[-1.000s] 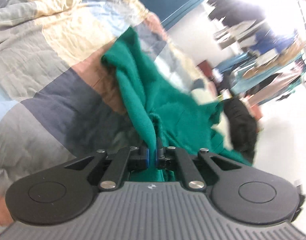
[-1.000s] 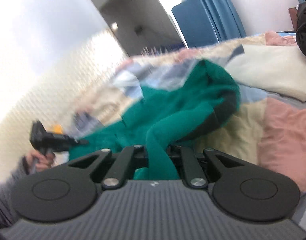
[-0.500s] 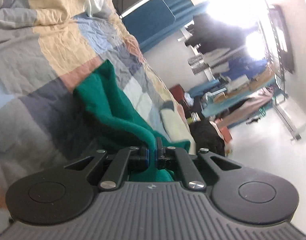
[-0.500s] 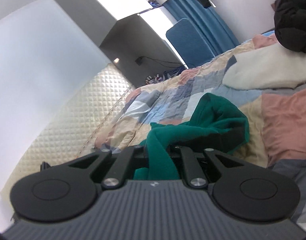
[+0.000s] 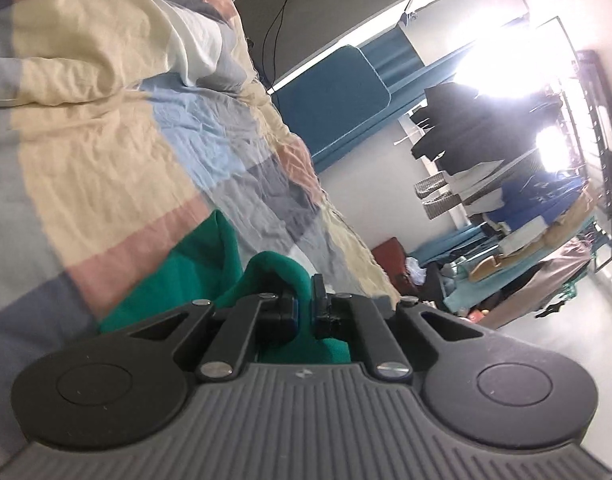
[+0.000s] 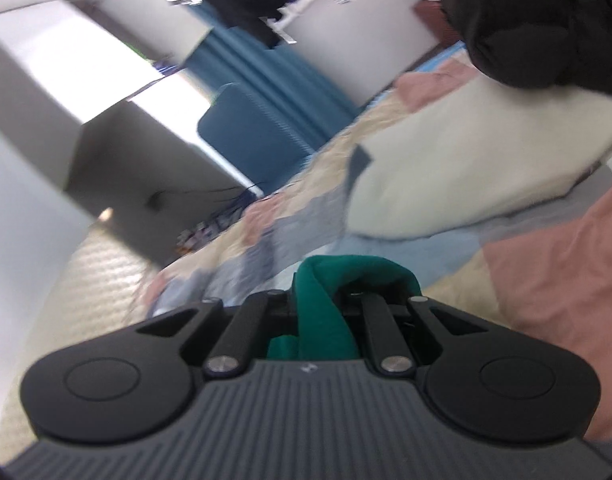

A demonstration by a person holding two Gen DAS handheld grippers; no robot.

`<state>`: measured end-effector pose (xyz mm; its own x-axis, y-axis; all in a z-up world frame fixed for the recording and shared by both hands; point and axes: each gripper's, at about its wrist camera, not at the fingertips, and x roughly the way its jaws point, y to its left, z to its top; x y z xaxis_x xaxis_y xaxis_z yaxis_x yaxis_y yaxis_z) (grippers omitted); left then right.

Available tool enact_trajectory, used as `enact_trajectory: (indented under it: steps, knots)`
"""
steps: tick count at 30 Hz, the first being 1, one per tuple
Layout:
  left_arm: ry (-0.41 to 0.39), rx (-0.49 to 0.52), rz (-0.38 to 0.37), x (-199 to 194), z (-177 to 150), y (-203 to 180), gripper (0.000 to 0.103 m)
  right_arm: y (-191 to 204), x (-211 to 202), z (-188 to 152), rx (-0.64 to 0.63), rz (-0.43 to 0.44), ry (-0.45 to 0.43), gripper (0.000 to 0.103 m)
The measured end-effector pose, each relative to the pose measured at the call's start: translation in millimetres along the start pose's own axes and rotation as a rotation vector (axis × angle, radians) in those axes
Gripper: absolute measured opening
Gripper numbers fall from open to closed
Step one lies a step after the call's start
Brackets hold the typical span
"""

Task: Fold large clothes

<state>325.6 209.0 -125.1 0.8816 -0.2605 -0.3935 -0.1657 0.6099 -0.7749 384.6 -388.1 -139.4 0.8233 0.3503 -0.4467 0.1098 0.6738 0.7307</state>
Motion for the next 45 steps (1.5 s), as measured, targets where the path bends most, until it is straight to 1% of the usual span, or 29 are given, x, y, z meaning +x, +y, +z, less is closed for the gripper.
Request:
enact_trajectory:
  steps: [2,6,10,15,19,22,23,24,25,26,27,28,29,30,33,36,38,41,43,45]
  knots:
    - [0.006,0.024,0.018,27,2,9,0.006,-12,23,-1,0.008,-0.017,-0.001,0.011]
    - [0.03,0.053,0.051,79,1,35,0.006,-24,60,-5,-0.079,-0.05,0.012,0.012]
    - [0.076,0.016,0.067,122,0,64,0.007,-35,97,-5,-0.088,-0.085,0.045,0.012]
    - [0.102,-0.004,0.039,156,2,83,0.007,-55,137,-10,-0.079,-0.117,0.096,0.012]
    - [0.102,0.013,0.036,163,2,82,0.008,-66,144,-13,-0.049,-0.111,0.115,0.012]
    - [0.094,0.042,0.027,156,0,75,0.01,-63,139,-13,-0.059,-0.095,0.103,0.013]
    - [0.096,0.046,0.021,153,0,73,0.017,-61,135,-13,-0.07,-0.095,0.097,0.014]
    - [0.097,0.047,0.013,151,0,70,0.034,-57,130,-14,-0.082,-0.097,0.09,0.015]
    - [0.098,0.047,-0.004,147,0,68,0.046,-54,127,-13,-0.093,-0.096,0.08,0.016]
    - [0.091,0.049,-0.022,141,-1,65,0.065,-50,122,-13,-0.104,-0.091,0.071,0.02]
    - [0.077,0.054,-0.043,132,-2,61,0.069,-46,116,-12,-0.113,-0.082,0.064,0.028]
    - [0.067,0.068,-0.06,124,-3,55,0.07,-43,108,-12,-0.125,-0.065,0.056,0.034]
    - [0.061,0.088,-0.069,115,-4,50,0.07,-38,99,-12,-0.141,-0.042,0.049,0.049]
    - [0.051,0.118,-0.071,104,-5,42,0.07,-32,89,-13,-0.162,-0.027,0.038,0.057]
    - [0.021,0.203,-0.054,72,-14,25,0.07,-13,57,-18,-0.238,-0.026,0.008,0.057]
    - [-0.011,0.286,-0.001,38,-27,15,0.07,6,22,-27,-0.321,-0.046,-0.028,0.058]
    - [-0.036,0.309,0.013,18,-34,11,0.07,16,1,-32,-0.36,-0.069,-0.066,0.058]
    - [-0.017,0.302,0.018,0,-41,11,0.07,21,-26,-40,-0.357,-0.076,-0.101,0.058]
    - [0.004,0.309,0.047,-4,-47,12,0.07,20,-37,-47,-0.339,-0.081,-0.105,0.058]
    - [0.033,0.322,0.088,-1,-54,15,0.07,18,-40,-54,-0.332,-0.109,-0.087,0.058]
